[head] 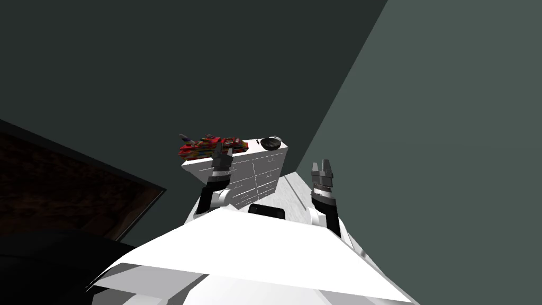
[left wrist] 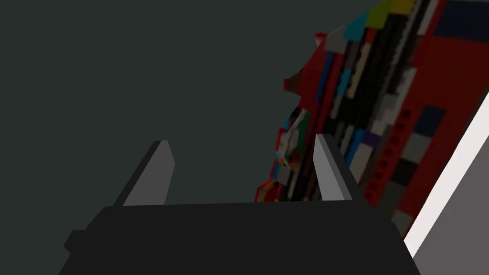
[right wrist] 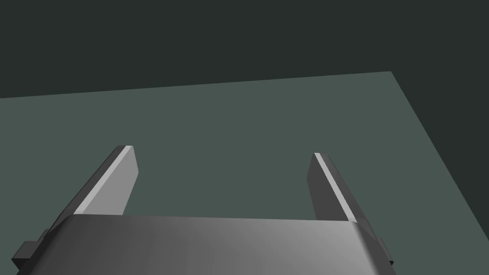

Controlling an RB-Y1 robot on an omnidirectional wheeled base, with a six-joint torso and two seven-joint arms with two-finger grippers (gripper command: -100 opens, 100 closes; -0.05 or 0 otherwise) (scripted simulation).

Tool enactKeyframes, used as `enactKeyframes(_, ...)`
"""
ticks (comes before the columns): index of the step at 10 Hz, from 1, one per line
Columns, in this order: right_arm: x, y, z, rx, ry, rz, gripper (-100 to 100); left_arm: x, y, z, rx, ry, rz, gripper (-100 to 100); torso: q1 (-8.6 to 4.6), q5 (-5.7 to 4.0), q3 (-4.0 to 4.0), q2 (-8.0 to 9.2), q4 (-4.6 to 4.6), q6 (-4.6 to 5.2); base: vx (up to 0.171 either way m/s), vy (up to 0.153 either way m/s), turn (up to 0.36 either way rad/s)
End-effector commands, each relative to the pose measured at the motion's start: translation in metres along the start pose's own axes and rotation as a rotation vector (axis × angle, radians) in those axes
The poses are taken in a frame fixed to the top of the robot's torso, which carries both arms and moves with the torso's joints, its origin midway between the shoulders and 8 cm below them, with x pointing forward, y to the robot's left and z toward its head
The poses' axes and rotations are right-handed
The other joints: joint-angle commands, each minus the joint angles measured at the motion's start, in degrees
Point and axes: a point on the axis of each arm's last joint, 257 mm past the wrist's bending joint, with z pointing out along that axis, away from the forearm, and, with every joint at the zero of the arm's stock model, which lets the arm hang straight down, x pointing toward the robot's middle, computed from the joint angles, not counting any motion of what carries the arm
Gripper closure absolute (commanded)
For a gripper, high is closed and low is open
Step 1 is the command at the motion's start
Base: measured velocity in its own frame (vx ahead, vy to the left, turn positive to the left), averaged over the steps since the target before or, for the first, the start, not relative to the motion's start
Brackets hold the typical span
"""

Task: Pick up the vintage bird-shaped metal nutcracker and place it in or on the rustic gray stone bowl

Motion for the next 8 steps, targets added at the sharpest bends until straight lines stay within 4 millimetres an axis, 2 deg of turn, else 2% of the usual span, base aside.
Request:
enactKeyframes(1, 0.000, 0.000, 0.000, 0.000, 0.000, 0.000, 0, 0.007, 0.000, 0.007, 0.003, 0.038, 0.001, -100, 0.00, 0.00, 0.00, 0.00, 0.00, 0.00, -0.006, 0.004, 0.012)
enactKeyframes(8, 0.000, 0.000, 0.000, 0.000, 0.000, 0.000, 0, 0.051, 0.007, 0.052, -0.010, 0.212, -0.017, -100, 0.00, -0.02, -0.05, -0.09, -0.01, 0.06, -0.019, 0.011, 0.008)
